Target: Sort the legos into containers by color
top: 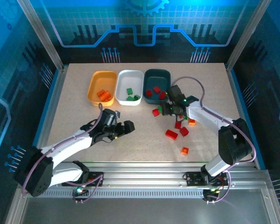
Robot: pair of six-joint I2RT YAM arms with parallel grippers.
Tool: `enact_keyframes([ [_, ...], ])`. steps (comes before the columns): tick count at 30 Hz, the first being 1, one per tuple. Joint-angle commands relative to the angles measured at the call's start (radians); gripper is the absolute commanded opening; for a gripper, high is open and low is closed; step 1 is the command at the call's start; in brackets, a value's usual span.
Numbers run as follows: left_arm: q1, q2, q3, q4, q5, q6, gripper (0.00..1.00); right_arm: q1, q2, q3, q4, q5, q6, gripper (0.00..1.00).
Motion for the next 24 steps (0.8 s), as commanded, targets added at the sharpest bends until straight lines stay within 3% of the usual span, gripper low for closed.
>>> enact_keyframes([
  [1, -0.076, 0.113, 0.105, 0.033, -0.051, 0.064, 0.91, -0.056, -0.084, -0.104, -0.062, 0.012, 0.078, 0.62],
  [8, -0.148, 0.256, 0.144, 0.090, -0.028, 0.044, 0.90, -0.083, -0.128, -0.239, -0.114, -0.005, 0.093, 0.68],
  [24, -0.148, 0.190, 0.079, 0.097, -0.055, 0.039, 0.91, -0.172, -0.116, -0.283, -0.152, 0.025, 0.124, 0.59],
])
